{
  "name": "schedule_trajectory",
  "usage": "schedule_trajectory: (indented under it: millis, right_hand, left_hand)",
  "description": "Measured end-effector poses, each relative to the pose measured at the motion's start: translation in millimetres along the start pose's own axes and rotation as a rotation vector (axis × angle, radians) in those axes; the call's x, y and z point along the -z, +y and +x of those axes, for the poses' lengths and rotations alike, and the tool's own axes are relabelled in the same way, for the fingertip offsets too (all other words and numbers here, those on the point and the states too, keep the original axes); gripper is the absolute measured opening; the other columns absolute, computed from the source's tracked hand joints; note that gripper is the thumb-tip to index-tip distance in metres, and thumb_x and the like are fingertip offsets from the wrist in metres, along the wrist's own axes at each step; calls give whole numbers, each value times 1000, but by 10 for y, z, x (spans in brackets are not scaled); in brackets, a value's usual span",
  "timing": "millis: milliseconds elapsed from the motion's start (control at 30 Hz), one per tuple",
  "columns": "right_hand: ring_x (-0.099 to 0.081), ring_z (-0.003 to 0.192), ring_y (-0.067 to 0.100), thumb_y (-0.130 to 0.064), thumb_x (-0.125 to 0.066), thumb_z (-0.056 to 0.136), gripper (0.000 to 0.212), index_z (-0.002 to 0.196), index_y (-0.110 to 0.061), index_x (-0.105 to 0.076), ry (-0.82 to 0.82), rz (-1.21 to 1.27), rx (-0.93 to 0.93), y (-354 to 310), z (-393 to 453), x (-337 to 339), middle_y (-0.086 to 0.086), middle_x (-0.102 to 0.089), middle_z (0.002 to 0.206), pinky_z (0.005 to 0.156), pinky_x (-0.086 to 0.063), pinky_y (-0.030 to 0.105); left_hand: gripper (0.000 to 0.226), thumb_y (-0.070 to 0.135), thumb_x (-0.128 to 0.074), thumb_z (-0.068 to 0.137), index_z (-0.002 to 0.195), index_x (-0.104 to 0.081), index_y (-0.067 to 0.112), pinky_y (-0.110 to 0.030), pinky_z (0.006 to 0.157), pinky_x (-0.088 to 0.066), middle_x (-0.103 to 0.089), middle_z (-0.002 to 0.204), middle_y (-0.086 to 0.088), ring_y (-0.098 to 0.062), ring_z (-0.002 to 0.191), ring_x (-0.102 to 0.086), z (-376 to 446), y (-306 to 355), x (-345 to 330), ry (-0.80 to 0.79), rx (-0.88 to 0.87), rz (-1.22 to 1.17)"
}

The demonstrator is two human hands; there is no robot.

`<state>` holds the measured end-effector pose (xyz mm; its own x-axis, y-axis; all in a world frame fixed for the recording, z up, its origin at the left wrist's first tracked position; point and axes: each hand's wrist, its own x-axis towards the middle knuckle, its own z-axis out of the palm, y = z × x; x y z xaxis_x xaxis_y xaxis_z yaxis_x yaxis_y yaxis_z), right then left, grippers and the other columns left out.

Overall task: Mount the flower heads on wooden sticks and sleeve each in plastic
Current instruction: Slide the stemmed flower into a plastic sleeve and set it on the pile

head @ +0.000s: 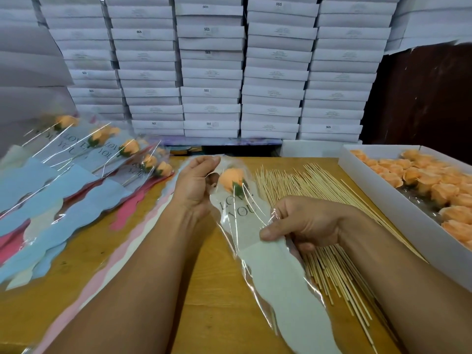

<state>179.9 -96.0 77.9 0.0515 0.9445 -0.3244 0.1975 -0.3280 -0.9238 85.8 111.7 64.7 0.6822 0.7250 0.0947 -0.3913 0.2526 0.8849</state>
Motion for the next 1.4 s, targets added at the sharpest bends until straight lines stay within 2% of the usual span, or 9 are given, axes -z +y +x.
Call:
schedule_trajectory:
  millis: [100,300,533,667,833,1000,1200,1300,1400]
  right_hand:
    - [-59,41,7,-21,-70,86,16,76,-9,-76,45,68,45,-7,6,-14,8,-71,66,34,-37,13]
    - [-50,41,12,-21,-68,94,23,74,-10,-72,399,179,140,56,112,14,9,-59,55,33,-33,19]
    - [-49,40,11,-22,-60,100,20,88,-7,-66,700,245,123,118,233,75,6,-59,58,33,-33,20]
    - [-48,39,9,-22,-58,103,21,96,-4,-68,814,299,124,134,240,119,3,-57,54,33,-34,20]
    - [-49,39,9,-21,-57,104,25,91,-3,-66,925,339,163,155,240,164,-1,-56,48,35,-36,21]
    - [-51,42,9,-24,-60,102,21,99,-4,-66,896,346,237,162,271,152,-1,-56,51,37,-38,21]
    - [-58,50,16,-45,-50,103,44,112,-4,-64,651,349,244,131,239,136,13,-69,69,40,-44,25]
    - [-62,55,19,-50,-45,103,49,116,-7,-66,592,292,193,155,240,159,16,-72,77,44,-47,27]
    - [-63,57,20,-50,-46,102,49,117,-8,-66,568,257,170,182,247,179,17,-73,80,44,-47,28]
  left_hand:
    - [14,19,-74,88,99,-64,19,-35,77,-44,-60,94,0,-16,78,-53,-1,-9,-39,37,17,-81]
    - [48,39,-64,95,136,-43,26,-36,92,-45,-48,136,-3,-21,115,-52,-9,-139,-173,173,-150,512]
    - [45,48,-50,99,120,-55,8,-42,95,-52,-62,123,-14,-30,106,-62,-52,-216,-593,-85,-14,1023]
    - [61,57,-36,102,125,-54,3,-32,63,-56,-67,106,-15,-31,88,-68,-169,-123,-715,-236,191,1108]
    - [46,36,-70,92,119,-57,2,-29,58,-51,-66,90,-12,-25,71,-62,-345,27,-690,-283,353,947]
    - [50,-3,-73,85,130,-53,2,-37,72,-52,-59,103,-21,-30,86,-56,-498,120,-466,-323,451,638]
    - [45,-16,-60,88,126,-57,8,-40,73,-55,-67,110,-29,-34,88,-62,-453,310,-1,-288,323,511]
    - [40,-14,-56,90,118,-58,14,-42,75,-50,-71,92,-18,-33,81,-61,-340,557,306,-197,212,565]
    - [43,-15,-55,90,118,-59,16,-27,56,-49,-67,77,-5,-23,59,-58,-212,861,614,-55,80,661]
